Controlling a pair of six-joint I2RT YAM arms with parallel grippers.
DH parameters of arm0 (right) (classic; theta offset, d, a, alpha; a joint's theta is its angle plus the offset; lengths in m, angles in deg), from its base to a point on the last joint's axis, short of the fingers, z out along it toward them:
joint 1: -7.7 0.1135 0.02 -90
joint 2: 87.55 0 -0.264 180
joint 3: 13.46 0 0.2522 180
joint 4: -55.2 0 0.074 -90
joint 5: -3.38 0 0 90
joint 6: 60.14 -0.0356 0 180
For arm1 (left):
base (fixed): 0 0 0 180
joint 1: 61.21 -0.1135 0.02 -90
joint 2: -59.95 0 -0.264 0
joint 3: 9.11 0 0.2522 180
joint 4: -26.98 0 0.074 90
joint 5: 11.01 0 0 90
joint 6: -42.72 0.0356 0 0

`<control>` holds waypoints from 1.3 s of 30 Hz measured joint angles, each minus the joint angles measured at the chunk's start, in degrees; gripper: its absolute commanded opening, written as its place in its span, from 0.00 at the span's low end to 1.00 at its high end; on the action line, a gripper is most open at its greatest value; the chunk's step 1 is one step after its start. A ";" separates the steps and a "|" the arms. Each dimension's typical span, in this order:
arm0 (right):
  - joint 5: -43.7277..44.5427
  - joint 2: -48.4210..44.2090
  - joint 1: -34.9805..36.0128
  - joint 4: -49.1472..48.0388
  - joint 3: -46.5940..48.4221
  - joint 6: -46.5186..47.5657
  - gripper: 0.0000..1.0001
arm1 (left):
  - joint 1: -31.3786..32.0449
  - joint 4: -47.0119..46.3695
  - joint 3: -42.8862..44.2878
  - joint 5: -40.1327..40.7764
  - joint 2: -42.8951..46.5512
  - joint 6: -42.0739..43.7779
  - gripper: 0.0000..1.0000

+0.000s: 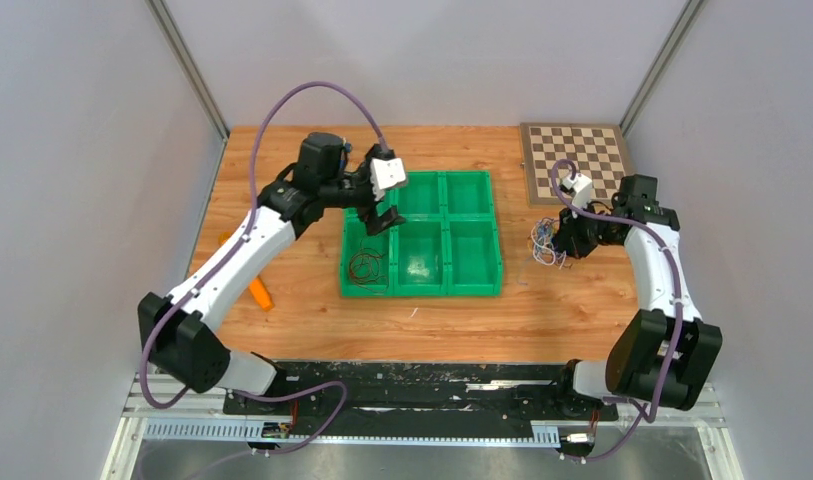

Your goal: Untangle the cables

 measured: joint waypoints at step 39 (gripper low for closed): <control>14.23 -25.55 18.38 -9.79 -8.44 -5.99 0.00 | 22.14 -44.63 3.89 -11.50 -19.87 -65.75 0.43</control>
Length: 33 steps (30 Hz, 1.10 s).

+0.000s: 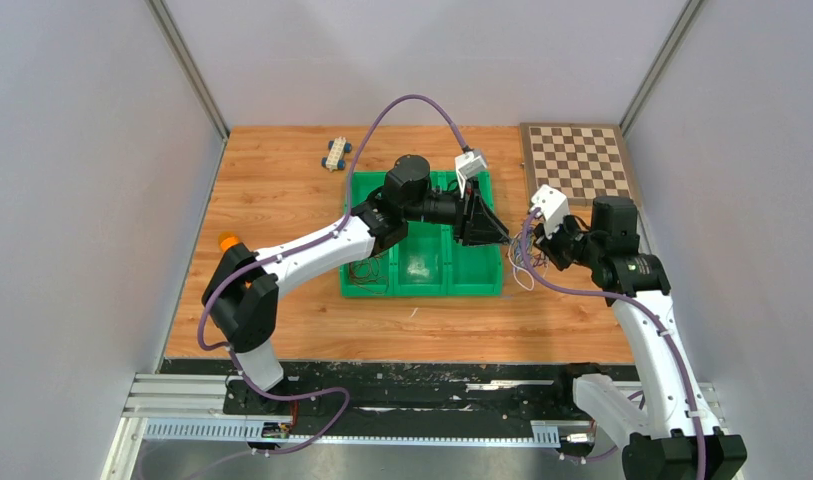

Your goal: Untangle the cables

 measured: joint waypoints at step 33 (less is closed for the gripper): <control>10.56 2.03 5.18 -3.85 -1.22 -2.40 0.00 | -0.55 5.14 0.70 2.21 -1.33 -0.94 0.00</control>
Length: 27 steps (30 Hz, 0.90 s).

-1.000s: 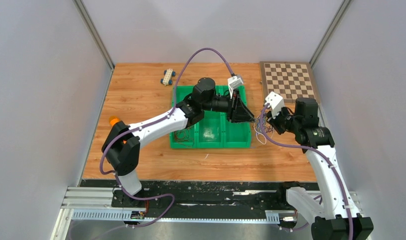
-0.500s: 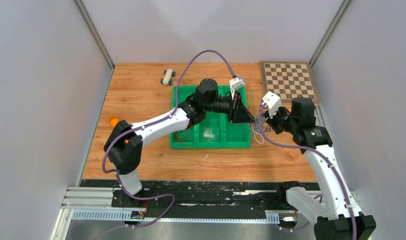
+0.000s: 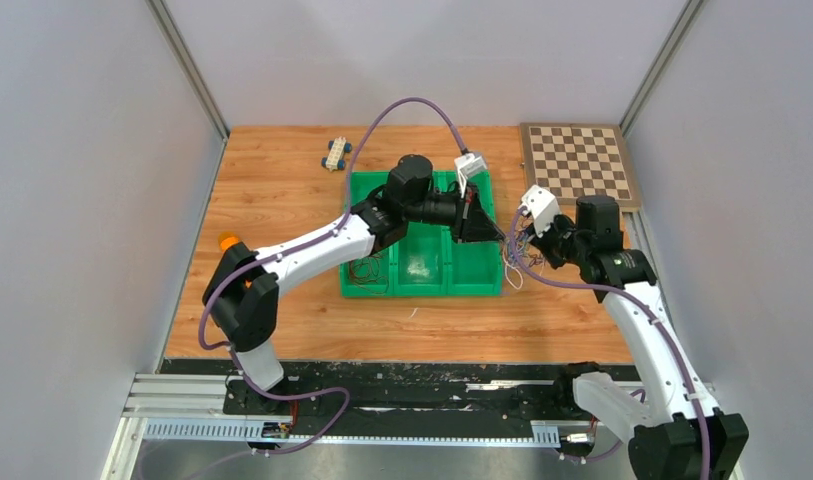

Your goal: Untangle the cables

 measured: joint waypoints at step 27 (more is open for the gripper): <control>-4.81 25.14 -27.58 -5.01 -2.80 7.39 0.04 | -22.77 6.14 13.29 -8.96 19.47 2.78 0.00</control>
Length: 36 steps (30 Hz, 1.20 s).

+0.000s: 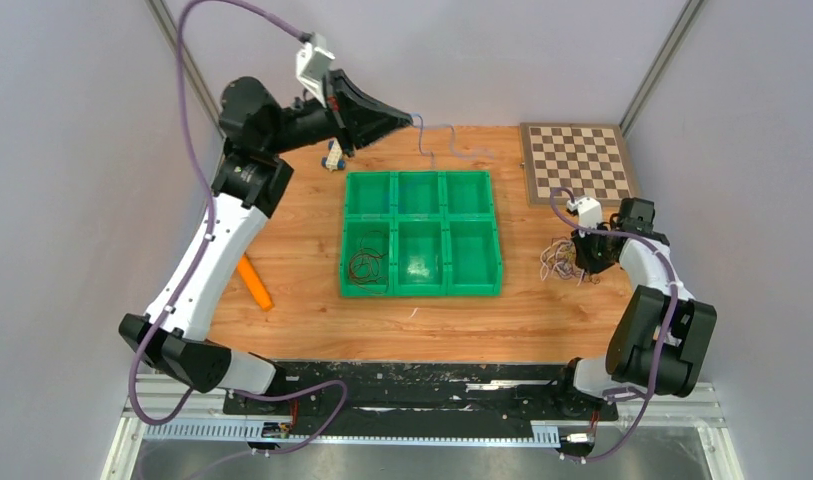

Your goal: Untangle the cables

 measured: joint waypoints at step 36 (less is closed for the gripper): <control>-3.63 3.26 -1.44 4.39 4.61 -0.96 0.00 | -18.60 0.35 -16.35 9.03 -10.80 9.27 0.00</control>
